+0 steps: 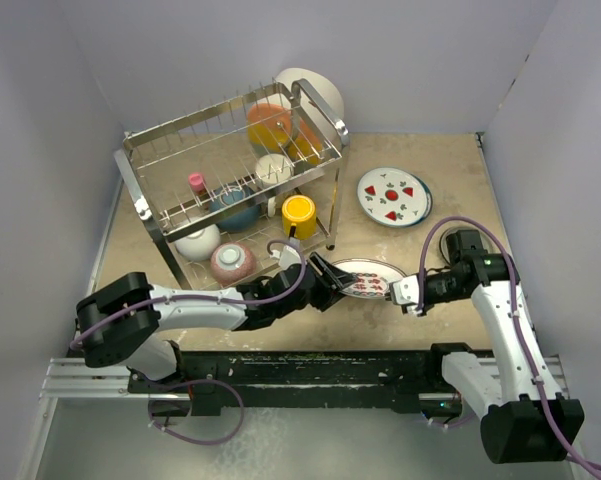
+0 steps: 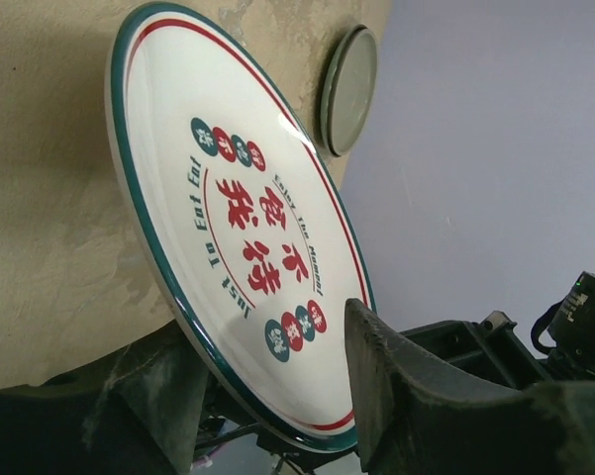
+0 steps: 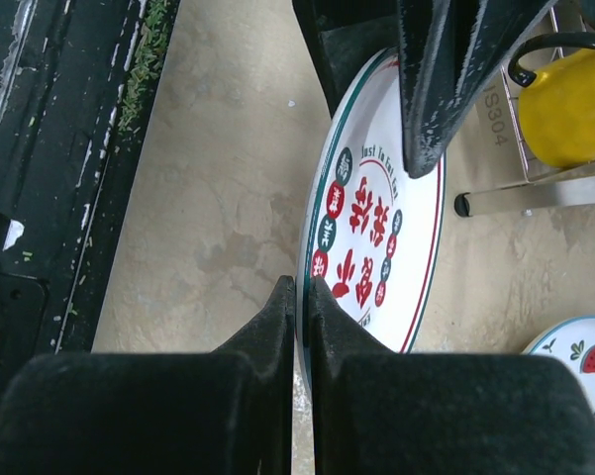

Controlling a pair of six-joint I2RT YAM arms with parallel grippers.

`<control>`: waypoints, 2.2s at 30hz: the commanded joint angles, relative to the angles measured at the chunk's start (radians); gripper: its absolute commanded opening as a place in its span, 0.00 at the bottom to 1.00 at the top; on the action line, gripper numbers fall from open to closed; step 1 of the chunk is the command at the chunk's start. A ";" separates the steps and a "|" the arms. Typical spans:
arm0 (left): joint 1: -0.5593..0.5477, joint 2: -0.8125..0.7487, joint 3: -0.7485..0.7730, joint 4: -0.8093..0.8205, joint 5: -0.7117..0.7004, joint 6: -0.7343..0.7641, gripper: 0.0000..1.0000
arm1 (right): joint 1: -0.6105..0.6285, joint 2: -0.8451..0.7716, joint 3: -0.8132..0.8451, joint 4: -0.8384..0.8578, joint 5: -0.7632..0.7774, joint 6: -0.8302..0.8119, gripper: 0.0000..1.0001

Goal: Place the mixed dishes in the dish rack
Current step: Pick up the plate at the center of the board.

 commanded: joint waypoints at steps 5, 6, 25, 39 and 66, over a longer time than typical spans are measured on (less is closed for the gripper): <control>-0.006 0.006 0.039 0.061 0.006 -0.013 0.35 | 0.002 -0.002 0.001 -0.047 -0.071 -0.082 0.00; -0.006 0.006 0.039 0.063 0.007 -0.011 0.31 | 0.002 -0.001 0.002 -0.047 -0.069 -0.083 0.00; -0.009 0.026 0.062 0.088 0.029 0.097 0.00 | 0.000 0.012 0.026 -0.052 -0.055 -0.055 0.44; -0.042 -0.059 0.092 -0.080 -0.107 0.391 0.00 | -0.001 0.005 0.152 -0.070 -0.127 0.107 0.73; -0.042 -0.231 0.029 -0.064 0.031 0.934 0.00 | -0.138 0.056 0.108 1.010 0.384 1.774 0.80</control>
